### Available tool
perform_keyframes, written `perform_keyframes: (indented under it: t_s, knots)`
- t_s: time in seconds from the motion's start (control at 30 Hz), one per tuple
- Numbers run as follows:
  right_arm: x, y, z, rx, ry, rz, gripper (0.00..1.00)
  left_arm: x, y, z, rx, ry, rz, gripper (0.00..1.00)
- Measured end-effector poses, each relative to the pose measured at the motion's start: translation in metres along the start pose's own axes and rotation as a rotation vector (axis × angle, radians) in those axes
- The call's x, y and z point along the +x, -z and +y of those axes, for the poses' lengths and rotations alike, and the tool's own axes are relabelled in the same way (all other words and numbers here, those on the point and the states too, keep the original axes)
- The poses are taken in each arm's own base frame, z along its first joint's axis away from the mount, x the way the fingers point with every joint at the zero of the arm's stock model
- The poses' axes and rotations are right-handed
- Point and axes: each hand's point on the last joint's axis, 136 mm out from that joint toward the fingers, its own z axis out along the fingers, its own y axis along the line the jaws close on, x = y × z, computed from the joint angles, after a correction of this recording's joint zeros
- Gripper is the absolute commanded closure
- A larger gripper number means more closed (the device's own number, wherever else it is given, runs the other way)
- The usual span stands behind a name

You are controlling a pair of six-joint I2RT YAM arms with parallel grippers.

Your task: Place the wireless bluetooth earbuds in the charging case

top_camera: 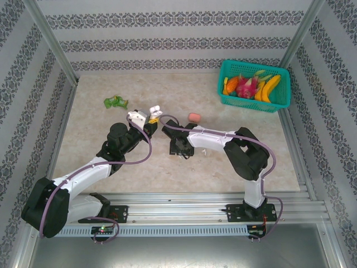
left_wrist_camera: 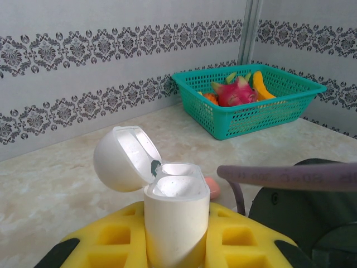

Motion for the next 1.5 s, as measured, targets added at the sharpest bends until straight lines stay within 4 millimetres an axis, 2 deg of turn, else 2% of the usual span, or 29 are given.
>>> perform_keyframes:
  t_s: [0.4, 1.5]
  knots:
    - [0.006, -0.0031, 0.0033, 0.008, 0.018, 0.009, 0.48, 0.0, 0.0, 0.0, 0.0, 0.0, 0.0, 1.0]
    - [0.002, -0.0068, -0.0009, 0.088, -0.002, -0.007, 0.6, 0.0, 0.0, 0.0007, -0.004, 0.0, 0.0, 1.0]
